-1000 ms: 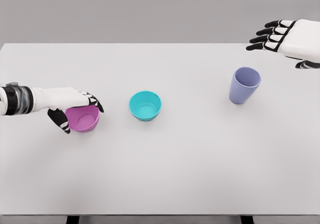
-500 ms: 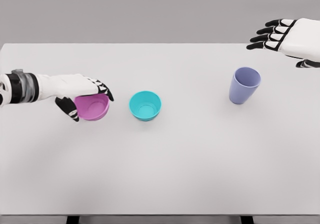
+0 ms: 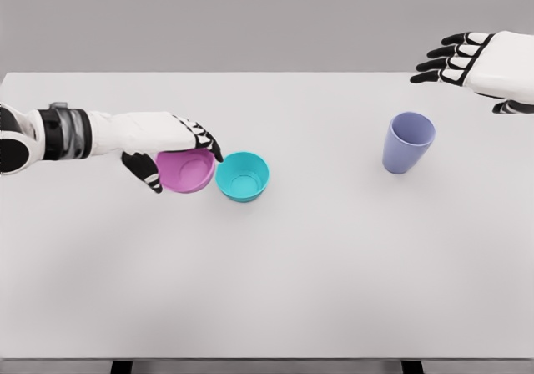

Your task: Stacking bowl and cup with both arms

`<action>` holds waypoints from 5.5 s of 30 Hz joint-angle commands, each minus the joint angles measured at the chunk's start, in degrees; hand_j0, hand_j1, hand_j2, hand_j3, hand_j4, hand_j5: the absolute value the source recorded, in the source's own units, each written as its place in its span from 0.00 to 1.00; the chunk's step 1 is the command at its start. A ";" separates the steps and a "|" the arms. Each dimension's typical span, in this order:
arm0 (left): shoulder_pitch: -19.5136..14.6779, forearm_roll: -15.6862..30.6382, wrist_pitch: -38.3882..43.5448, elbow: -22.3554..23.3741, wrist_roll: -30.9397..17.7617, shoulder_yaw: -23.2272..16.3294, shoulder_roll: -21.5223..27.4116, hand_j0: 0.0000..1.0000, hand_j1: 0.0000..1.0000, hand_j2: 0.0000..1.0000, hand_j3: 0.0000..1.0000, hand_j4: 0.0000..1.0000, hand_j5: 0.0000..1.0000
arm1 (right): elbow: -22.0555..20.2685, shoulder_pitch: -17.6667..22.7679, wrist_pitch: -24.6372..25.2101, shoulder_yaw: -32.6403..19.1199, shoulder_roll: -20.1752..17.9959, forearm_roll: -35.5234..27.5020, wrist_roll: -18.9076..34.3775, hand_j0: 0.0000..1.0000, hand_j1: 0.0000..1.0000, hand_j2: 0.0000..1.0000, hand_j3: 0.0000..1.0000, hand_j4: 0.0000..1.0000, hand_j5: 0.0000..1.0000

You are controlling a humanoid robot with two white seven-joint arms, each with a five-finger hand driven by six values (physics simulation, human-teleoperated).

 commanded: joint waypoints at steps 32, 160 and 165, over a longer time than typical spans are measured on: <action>-1.23 -0.90 2.05 7.24 -0.01 -1.34 -13.87 0.73 0.73 0.73 0.73 0.73 0.73 | -0.04 0.00 0.16 -0.02 -0.28 -0.20 -0.03 1.00 1.00 1.00 1.00 1.00 1.00; 35.77 26.25 -26.89 14.80 -0.01 44.09 2.56 1.00 1.00 1.00 1.00 1.00 1.00 | 27.29 -14.33 0.16 20.02 20.29 4.11 -0.03 0.67 0.67 0.67 0.67 0.67 0.67; 35.77 26.25 -26.89 14.80 -0.01 44.09 2.56 1.00 1.00 1.00 1.00 1.00 1.00 | 23.95 -15.29 0.16 19.93 22.22 4.11 -0.03 0.67 0.67 0.67 0.67 0.67 0.67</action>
